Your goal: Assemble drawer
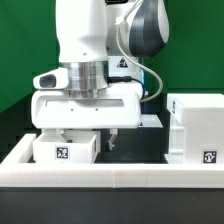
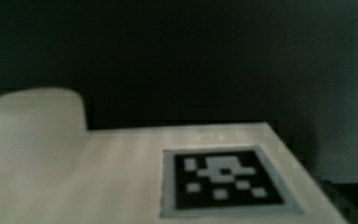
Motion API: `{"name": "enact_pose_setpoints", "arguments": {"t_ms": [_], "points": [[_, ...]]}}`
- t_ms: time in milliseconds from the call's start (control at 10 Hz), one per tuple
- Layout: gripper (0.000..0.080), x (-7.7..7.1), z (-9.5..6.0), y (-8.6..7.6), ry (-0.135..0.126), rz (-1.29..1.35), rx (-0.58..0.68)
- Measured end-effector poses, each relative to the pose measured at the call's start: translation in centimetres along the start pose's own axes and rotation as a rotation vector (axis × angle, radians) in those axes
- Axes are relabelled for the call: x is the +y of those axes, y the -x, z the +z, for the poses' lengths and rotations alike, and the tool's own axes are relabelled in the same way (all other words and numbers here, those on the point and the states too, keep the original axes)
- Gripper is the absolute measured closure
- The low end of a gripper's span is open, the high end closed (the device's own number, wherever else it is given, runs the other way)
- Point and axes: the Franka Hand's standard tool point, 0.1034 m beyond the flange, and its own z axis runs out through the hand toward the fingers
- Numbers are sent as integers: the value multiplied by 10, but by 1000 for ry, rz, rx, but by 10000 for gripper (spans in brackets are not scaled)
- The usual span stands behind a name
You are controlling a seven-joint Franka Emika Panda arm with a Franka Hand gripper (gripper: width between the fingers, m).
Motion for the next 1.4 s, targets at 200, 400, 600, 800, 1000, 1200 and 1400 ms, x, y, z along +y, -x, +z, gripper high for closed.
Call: {"name": "enact_pose_setpoints", "arguments": {"t_ms": [200, 400, 600, 800, 1000, 1200, 1400], "points": [[271, -3, 0, -1, -1, -6, 0], [408, -3, 0, -1, -1, -6, 0], [725, -3, 0, -1, -1, -6, 0], [759, -3, 0, -1, -1, -6, 0], [759, -3, 0, -1, -1, -6, 0], [759, -3, 0, -1, -1, -6, 0], [758, -17, -9, -3, -9, -54, -15]]}}
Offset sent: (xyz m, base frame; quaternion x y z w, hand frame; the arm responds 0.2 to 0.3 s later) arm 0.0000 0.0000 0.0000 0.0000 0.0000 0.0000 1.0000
